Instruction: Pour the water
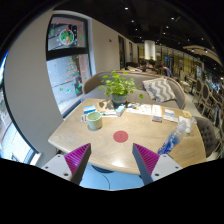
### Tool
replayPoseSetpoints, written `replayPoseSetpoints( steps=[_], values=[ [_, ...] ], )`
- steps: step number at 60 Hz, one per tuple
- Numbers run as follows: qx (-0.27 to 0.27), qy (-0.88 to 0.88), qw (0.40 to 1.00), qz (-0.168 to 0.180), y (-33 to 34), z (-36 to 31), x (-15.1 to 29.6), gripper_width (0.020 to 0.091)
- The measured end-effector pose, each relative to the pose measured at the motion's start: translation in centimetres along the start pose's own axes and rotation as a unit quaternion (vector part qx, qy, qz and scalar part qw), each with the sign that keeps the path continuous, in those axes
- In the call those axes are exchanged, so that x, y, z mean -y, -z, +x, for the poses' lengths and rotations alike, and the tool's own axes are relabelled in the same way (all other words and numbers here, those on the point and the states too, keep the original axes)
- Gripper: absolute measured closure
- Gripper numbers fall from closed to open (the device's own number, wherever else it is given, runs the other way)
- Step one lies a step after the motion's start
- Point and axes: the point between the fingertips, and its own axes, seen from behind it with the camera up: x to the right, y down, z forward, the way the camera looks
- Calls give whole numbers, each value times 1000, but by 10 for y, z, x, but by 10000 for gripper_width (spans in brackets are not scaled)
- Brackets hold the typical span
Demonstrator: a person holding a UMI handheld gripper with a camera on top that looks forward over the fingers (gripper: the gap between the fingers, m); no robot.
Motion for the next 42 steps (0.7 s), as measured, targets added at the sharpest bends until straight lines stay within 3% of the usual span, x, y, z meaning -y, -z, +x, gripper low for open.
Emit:
replayPoseSetpoints(
  steps=[9,26,42],
  values=[
    [-26,-16,1000,6,-9,41,-14,250],
    [-93,-35,995,20,-69,184,-39,248],
    [-96,-34,993,55,-134,245,-31,266]
  ],
)
